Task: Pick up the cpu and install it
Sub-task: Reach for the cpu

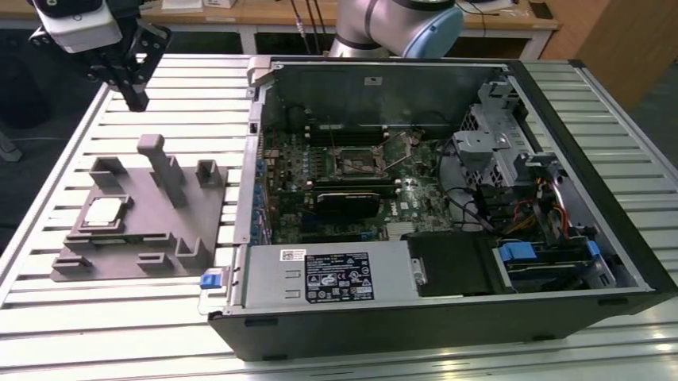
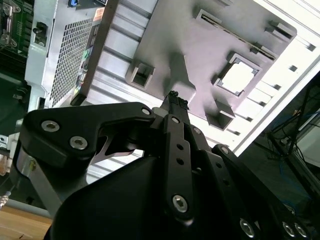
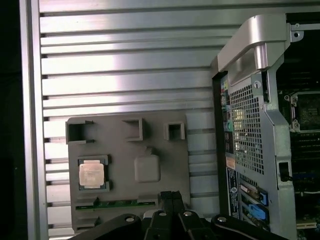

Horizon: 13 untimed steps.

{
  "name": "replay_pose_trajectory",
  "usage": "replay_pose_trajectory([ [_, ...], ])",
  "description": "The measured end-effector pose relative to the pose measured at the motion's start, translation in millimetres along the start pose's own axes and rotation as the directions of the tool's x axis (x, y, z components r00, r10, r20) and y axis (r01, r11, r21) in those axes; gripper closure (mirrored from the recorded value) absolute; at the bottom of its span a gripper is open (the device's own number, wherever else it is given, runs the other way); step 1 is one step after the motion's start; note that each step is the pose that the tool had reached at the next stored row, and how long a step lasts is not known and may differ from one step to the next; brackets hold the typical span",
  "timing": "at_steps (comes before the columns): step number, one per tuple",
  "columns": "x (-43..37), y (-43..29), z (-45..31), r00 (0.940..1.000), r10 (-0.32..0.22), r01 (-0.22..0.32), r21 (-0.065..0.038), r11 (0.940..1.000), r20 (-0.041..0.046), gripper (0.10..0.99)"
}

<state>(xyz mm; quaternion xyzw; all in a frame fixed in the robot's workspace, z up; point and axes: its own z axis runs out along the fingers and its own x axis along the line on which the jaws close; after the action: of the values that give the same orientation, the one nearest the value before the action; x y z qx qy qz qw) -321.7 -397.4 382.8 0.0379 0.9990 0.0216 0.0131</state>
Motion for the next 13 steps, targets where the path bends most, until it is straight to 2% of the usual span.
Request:
replay_pose_trajectory([
  [6,9.0,-0.8,1.7,1.0000,0.000,0.000,0.000,1.0000,0.0000,0.980],
  [13,17.4,-1.6,7.2,1.0000,0.000,0.000,0.000,1.0000,0.0000,0.980],
])
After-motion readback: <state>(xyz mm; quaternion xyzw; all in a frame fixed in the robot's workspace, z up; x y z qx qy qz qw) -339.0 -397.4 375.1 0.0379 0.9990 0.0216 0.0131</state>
